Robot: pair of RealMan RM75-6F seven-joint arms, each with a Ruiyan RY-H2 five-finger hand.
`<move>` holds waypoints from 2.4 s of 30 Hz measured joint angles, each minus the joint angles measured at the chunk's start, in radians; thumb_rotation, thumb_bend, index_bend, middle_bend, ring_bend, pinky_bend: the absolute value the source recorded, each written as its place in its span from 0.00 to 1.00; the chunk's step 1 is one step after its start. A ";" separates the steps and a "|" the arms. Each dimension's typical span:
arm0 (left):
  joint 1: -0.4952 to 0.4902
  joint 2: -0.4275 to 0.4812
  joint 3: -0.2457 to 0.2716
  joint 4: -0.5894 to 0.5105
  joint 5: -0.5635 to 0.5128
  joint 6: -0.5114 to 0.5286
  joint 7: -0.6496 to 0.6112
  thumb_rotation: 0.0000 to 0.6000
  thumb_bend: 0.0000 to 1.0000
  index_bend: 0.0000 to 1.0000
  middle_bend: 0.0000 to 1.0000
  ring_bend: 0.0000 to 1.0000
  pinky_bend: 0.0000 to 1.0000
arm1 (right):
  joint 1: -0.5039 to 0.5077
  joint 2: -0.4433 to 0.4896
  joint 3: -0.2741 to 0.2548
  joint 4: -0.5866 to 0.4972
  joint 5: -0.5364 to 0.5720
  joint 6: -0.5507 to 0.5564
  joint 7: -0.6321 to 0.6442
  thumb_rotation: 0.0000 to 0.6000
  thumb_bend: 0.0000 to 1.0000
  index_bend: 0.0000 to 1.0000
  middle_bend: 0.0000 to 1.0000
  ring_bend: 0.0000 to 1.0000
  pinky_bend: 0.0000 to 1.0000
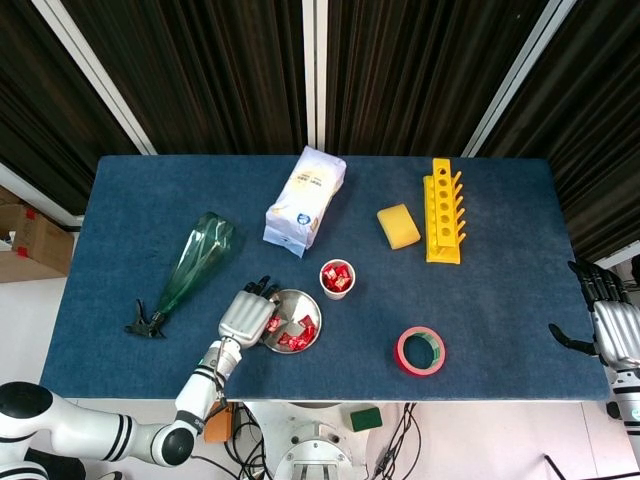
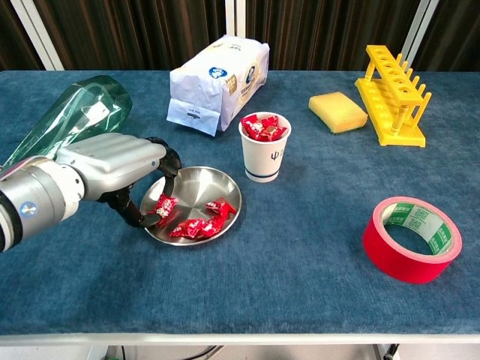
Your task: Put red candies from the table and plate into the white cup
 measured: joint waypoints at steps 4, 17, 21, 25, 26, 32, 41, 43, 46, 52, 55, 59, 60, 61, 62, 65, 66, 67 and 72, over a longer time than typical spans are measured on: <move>0.004 0.002 -0.002 -0.003 0.010 0.001 -0.012 1.00 0.30 0.60 0.19 0.02 0.20 | 0.001 -0.001 0.001 0.000 0.002 -0.002 -0.002 1.00 0.22 0.00 0.00 0.00 0.00; -0.019 0.074 -0.108 -0.127 0.060 0.001 -0.075 1.00 0.30 0.60 0.20 0.03 0.20 | 0.007 -0.005 0.003 0.001 0.009 -0.013 -0.010 1.00 0.22 0.00 0.00 0.00 0.00; -0.075 0.062 -0.169 -0.133 0.035 -0.003 -0.030 1.00 0.31 0.60 0.20 0.03 0.20 | 0.006 -0.004 0.003 0.000 0.010 -0.010 -0.009 1.00 0.22 0.00 0.00 0.00 0.00; -0.142 0.024 -0.240 -0.110 -0.037 -0.005 0.016 1.00 0.31 0.60 0.20 0.03 0.20 | 0.004 -0.002 0.005 0.001 0.010 -0.007 -0.002 1.00 0.22 0.00 0.00 0.00 0.00; -0.156 0.012 -0.254 -0.097 -0.051 -0.006 0.021 1.00 0.31 0.60 0.20 0.03 0.20 | 0.004 -0.001 0.005 0.002 0.009 -0.007 0.000 1.00 0.22 0.00 0.00 0.00 0.00; -0.223 -0.068 -0.305 0.034 -0.112 -0.010 0.029 1.00 0.31 0.59 0.20 0.03 0.20 | 0.004 0.004 0.004 0.005 0.005 -0.008 0.018 1.00 0.22 0.00 0.00 0.00 0.00; -0.265 -0.126 -0.295 0.123 -0.138 -0.027 0.002 1.00 0.31 0.59 0.20 0.03 0.20 | 0.004 0.007 0.002 0.009 -0.003 -0.006 0.028 1.00 0.22 0.00 0.00 0.00 0.00; -0.269 -0.130 -0.291 0.129 -0.135 -0.028 -0.007 1.00 0.31 0.57 0.20 0.03 0.20 | 0.004 0.006 0.000 0.008 -0.004 -0.006 0.026 1.00 0.22 0.00 0.00 0.00 0.00; -0.269 -0.127 -0.288 0.130 -0.135 -0.024 -0.011 1.00 0.31 0.50 0.20 0.03 0.20 | 0.004 0.006 0.002 0.008 -0.002 -0.006 0.025 1.00 0.22 0.00 0.00 0.00 0.00; -0.264 -0.108 -0.275 0.116 -0.140 -0.023 -0.019 1.00 0.31 0.36 0.20 0.03 0.19 | 0.005 0.006 0.002 0.008 0.000 -0.009 0.024 1.00 0.22 0.00 0.00 0.00 0.00; -0.264 -0.098 -0.267 0.104 -0.140 -0.023 -0.018 1.00 0.31 0.32 0.20 0.03 0.19 | 0.003 0.006 0.002 0.008 0.000 -0.005 0.025 1.00 0.22 0.00 0.00 0.00 0.00; -0.261 -0.087 -0.263 0.080 -0.138 -0.017 -0.018 1.00 0.31 0.32 0.20 0.03 0.19 | 0.000 0.007 0.003 0.008 -0.001 0.002 0.026 1.00 0.22 0.00 0.00 0.00 0.00; -0.259 -0.082 -0.261 0.068 -0.135 -0.012 -0.019 1.00 0.30 0.32 0.20 0.03 0.19 | 0.000 0.007 0.003 0.008 -0.001 0.002 0.026 1.00 0.22 0.00 0.00 0.00 0.00; -0.256 -0.077 -0.260 0.057 -0.132 -0.008 -0.020 1.00 0.30 0.32 0.20 0.03 0.19 | 0.000 0.007 0.003 0.009 0.001 0.002 0.026 1.00 0.22 0.00 0.00 0.00 0.00; -0.253 -0.071 -0.258 0.044 -0.127 -0.002 -0.022 1.00 0.30 0.32 0.20 0.03 0.19 | 0.000 0.007 0.003 0.009 0.002 0.000 0.026 1.00 0.22 0.00 0.00 0.00 0.00; -0.234 -0.044 -0.247 -0.015 -0.100 0.025 -0.033 1.00 0.29 0.31 0.20 0.03 0.19 | 0.004 0.005 0.004 0.011 0.007 -0.008 0.021 1.00 0.22 0.00 0.00 0.00 0.00; -0.223 -0.030 -0.241 -0.043 -0.084 0.039 -0.041 1.00 0.29 0.30 0.20 0.03 0.19 | 0.005 0.004 0.004 0.011 0.008 -0.011 0.018 1.00 0.22 0.00 0.00 0.00 0.00; -0.212 -0.019 -0.235 -0.065 -0.070 0.051 -0.049 1.00 0.29 0.30 0.20 0.04 0.19 | 0.006 0.002 0.003 0.010 0.008 -0.014 0.013 1.00 0.22 0.00 0.00 0.00 0.00; -0.133 0.058 -0.185 -0.167 0.039 0.122 -0.113 1.00 0.27 0.29 0.20 0.07 0.22 | 0.007 -0.003 0.002 0.002 0.008 -0.012 -0.007 1.00 0.22 0.00 0.00 0.00 0.00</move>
